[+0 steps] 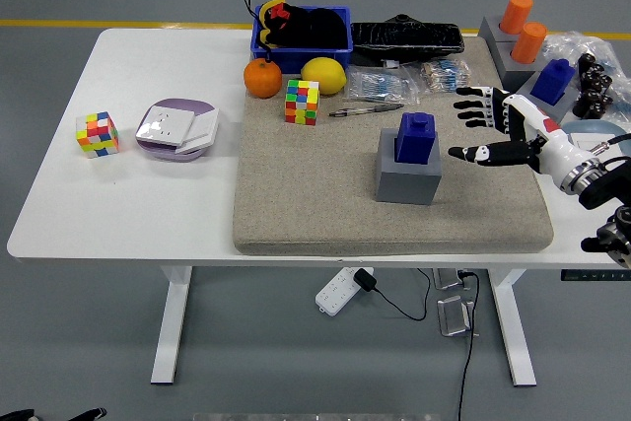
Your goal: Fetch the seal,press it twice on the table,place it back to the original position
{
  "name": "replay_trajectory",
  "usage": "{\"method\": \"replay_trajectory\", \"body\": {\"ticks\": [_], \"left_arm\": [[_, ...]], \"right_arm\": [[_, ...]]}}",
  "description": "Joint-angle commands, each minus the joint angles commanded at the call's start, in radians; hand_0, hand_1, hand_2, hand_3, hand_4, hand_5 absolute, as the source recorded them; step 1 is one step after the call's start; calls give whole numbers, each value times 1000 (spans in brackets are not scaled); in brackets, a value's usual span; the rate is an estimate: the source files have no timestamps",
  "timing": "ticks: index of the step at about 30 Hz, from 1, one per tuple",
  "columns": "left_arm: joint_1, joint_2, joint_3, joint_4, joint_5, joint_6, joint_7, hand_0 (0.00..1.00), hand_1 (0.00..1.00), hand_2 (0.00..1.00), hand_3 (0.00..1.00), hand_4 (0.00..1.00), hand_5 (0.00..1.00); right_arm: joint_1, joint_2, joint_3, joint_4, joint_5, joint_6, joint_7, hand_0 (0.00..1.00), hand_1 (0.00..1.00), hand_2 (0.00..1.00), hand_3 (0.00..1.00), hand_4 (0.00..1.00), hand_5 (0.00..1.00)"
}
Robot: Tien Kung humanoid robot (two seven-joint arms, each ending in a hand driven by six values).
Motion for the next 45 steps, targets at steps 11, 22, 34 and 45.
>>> {"method": "replay_trajectory", "body": {"ticks": [11,22,34,45], "left_arm": [[-2,-1,-5,-1,10,-1,2,813,784,762,798,675,422],[-2,-2,-14,-2,24,-2,6,813,784,761,799,675,421],[-5,-5,-12,-3,29,-3,5,813,784,763,799,676,420],[-4,-6,-19,-3,38,-4,8,813,785,763,800,679,420]], "right_arm": [[51,37,-78,-62,20,-28,33,812,812,835,868,984,2],[67,55,-129,-100,34,-78,78,793,788,804,838,955,2],[90,74,-182,-166,74,-122,124,777,746,758,787,872,2],[89,87,-208,-180,92,-116,129,764,717,731,767,867,2]]}}
